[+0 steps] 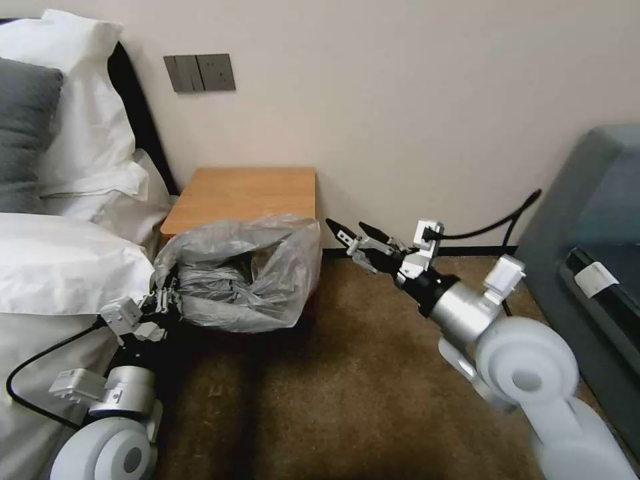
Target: Pick up the garbage bag from the table and place it over the trash can.
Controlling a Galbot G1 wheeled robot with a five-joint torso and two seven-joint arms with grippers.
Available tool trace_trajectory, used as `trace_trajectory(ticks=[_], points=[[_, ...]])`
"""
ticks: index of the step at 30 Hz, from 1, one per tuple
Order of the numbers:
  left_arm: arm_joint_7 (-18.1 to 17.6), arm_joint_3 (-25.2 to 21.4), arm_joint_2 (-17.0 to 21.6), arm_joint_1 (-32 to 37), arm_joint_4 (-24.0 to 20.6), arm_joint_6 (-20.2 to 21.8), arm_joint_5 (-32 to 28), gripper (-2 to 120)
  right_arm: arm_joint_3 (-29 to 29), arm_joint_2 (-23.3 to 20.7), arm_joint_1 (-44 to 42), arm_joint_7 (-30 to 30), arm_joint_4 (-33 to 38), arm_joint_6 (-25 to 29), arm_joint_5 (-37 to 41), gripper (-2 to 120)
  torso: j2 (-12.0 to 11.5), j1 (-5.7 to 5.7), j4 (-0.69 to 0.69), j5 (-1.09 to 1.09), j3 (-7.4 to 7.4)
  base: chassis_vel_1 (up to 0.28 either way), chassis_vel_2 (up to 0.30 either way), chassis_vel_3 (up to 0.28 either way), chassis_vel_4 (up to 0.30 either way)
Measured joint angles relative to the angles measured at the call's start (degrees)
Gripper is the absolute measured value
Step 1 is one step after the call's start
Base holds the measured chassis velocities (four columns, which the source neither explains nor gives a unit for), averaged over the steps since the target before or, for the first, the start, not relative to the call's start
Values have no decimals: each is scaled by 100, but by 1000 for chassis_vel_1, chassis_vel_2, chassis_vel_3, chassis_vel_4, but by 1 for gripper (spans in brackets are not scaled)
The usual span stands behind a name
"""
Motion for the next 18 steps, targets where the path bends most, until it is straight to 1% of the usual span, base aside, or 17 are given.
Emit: trace_trajectory(ticks=[2,4,7,14,17,18], points=[[23,3,5,-1,0,4,-4,9,-12,34,30,-2,-75,-8,133,100,0,0,0,0,0,0,0,0,0],[66,27,15,-9,0,13,-6,9,-31,145,111,-42,-336,-31,524,100,0,0,0,0,0,0,0,0,0],[85,42,30,-17,-5,27,-11,9,-31,249,167,-111,-554,-56,810,100,0,0,0,0,0,0,0,0,0],[97,94,54,-42,-8,39,-18,9,-113,423,209,-216,-772,-90,945,100,0,0,0,0,0,0,0,0,0],[97,129,54,-47,-9,43,-10,9,-178,533,265,-237,-861,-93,947,95,0,0,0,0,0,0,0,0,0],[97,129,54,-47,-9,43,-10,9,-178,533,265,-237,-861,-93,947,95,0,0,0,0,0,0,0,0,0]])
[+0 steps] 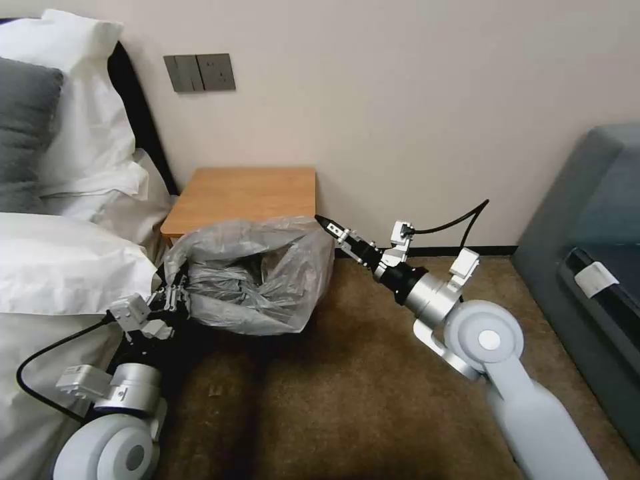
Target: Pick up the garbage bag from the table and place it over the trash can.
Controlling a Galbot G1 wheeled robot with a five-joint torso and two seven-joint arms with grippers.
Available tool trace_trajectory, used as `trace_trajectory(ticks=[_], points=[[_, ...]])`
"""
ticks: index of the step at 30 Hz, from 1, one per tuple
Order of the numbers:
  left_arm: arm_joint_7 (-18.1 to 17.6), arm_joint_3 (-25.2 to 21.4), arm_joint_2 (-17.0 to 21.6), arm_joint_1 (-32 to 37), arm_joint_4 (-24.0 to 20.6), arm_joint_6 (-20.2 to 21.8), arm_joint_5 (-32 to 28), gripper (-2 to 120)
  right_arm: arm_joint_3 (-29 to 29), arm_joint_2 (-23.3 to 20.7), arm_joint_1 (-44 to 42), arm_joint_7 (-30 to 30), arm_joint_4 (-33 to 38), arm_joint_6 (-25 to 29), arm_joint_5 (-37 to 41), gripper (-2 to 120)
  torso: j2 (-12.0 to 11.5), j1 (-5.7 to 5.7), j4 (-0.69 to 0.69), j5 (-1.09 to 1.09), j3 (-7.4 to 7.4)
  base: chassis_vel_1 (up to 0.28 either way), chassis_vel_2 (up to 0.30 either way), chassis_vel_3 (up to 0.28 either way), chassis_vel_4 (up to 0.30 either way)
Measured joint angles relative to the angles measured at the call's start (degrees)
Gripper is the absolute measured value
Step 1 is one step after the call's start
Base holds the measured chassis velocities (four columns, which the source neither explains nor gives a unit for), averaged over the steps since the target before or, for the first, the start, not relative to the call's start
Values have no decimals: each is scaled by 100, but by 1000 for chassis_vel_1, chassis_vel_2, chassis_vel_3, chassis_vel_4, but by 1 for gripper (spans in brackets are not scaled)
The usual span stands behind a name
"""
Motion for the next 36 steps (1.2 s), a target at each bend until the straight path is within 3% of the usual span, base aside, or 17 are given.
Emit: trace_trajectory(ticks=[8,10,16,24,36], points=[[2,18,-5,12,-15,1,20,9,-30,86,59,11,-77,6,-2,66,0,0,0,0,0,0,0,0,0],[2,29,-8,12,-17,0,30,9,-36,109,59,17,-92,9,-5,54,0,0,0,0,0,0,0,0,0],[4,43,-26,22,-18,-1,67,9,-38,121,71,32,-114,10,-10,38,0,0,0,0,0,0,0,0,0],[62,43,-55,79,-43,-25,91,9,-44,105,131,104,-169,12,52,3,0,0,0,0,0,0,0,0,0],[344,19,-91,134,-77,-53,50,9,-49,-36,493,-118,-663,-61,95,0,0,0,0,1,0,0,0,0,0]])
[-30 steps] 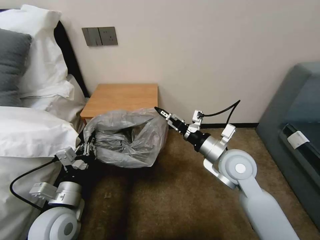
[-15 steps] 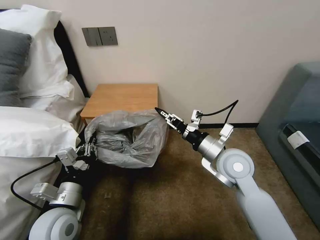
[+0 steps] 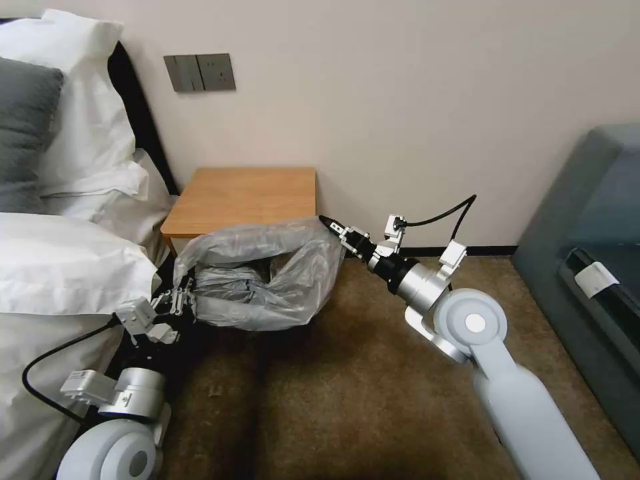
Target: Pick up the garbage bag from the table and place it over the trash can.
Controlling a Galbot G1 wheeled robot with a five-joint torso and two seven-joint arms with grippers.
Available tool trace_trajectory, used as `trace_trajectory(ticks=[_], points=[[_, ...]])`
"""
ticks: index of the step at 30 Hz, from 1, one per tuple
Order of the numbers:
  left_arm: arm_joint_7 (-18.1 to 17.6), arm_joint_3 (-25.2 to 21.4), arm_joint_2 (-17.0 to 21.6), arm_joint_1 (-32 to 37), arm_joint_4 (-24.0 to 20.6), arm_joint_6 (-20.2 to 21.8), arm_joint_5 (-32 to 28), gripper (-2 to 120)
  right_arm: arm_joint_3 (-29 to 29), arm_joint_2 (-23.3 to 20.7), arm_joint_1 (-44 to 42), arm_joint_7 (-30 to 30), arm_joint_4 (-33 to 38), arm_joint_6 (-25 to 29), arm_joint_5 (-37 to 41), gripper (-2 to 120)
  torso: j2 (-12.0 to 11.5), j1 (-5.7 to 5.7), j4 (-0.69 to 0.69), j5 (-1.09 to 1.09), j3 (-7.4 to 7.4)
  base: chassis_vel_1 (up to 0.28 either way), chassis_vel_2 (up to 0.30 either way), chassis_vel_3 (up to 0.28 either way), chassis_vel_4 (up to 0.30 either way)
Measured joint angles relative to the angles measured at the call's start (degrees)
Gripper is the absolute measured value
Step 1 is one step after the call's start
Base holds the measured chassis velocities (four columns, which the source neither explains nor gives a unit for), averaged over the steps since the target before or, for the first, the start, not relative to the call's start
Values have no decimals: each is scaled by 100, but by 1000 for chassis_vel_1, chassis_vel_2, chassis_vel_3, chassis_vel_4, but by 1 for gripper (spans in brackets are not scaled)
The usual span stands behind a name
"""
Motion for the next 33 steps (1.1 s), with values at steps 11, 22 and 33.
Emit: trace_trajectory(ticks=[11,22,33], points=[[66,-33,-12,-56,-41,31,-341,9,-101,-182,104,-122,-398,-219,203,0,0,0,0,0,0,0,0,0,0],[-257,-38,-42,-170,-119,371,-1193,9,-151,-62,-260,-330,-357,-172,-284,0,0,0,0,-1,0,0,0,0,0],[-468,-47,-62,-209,-117,486,-1426,10,-108,175,-483,-413,-257,38,-719,4,0,0,0,0,0,0,0,0,0]])
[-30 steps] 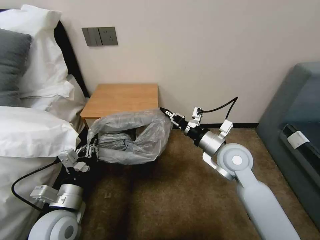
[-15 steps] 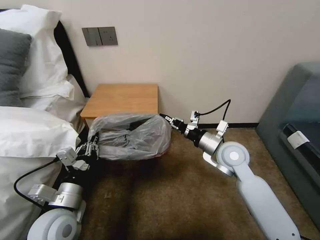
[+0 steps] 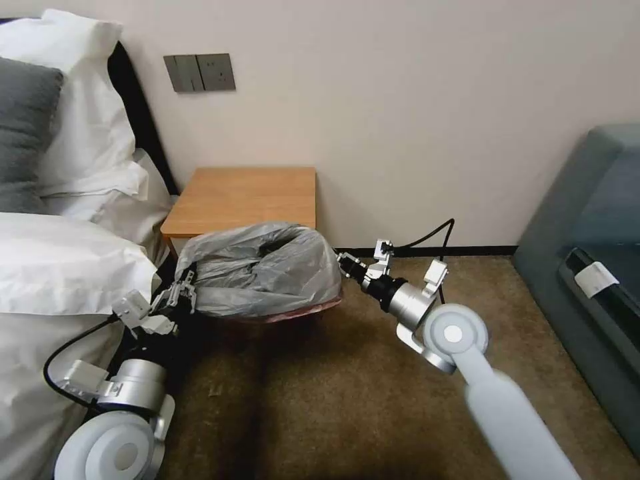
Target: Pick up the garbage bag from the table and place it over the trash can.
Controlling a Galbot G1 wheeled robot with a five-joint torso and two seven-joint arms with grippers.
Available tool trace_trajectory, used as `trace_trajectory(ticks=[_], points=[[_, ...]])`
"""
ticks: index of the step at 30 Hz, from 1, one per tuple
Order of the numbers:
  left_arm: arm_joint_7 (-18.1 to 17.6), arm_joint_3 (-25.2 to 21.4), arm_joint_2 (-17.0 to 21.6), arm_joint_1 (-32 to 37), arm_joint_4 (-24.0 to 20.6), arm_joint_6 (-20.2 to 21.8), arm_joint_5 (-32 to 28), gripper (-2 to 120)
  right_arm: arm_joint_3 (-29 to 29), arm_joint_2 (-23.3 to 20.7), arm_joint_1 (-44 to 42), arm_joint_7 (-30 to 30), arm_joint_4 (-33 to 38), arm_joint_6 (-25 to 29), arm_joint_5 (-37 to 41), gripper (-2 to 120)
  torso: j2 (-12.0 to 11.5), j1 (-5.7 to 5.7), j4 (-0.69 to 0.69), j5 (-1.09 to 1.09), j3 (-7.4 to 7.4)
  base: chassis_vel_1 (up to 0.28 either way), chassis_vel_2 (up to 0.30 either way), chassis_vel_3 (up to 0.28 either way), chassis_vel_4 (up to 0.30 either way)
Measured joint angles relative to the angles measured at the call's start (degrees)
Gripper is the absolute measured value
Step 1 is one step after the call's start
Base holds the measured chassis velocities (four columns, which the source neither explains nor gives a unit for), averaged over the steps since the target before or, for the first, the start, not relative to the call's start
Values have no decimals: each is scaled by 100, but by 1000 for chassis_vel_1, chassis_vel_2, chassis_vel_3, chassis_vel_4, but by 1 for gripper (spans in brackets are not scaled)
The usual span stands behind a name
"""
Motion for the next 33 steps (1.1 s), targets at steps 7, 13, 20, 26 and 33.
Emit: trace_trajectory(ticks=[7,13,20,26,33], points=[[0,-56,-5,11,18,-3,47,9,196,-76,-102,365,211,20,504,28,0,0,0,0,0,0,0,0,0],[-50,-103,3,-13,71,-4,49,9,385,-193,-340,448,385,44,728,47,0,0,0,0,0,0,0,0,0],[-248,-133,8,-57,79,28,41,9,804,-329,-1146,290,925,51,1230,76,0,0,0,0,0,0,0,0,0],[-382,-151,22,-70,79,86,38,9,1203,-395,-1958,252,1384,-52,2145,96,0,0,-1,0,-1,0,0,0,0],[-420,-136,24,-33,17,113,42,9,981,-243,-2317,145,1639,-118,2072,100,0,0,0,0,-1,0,0,0,0]])
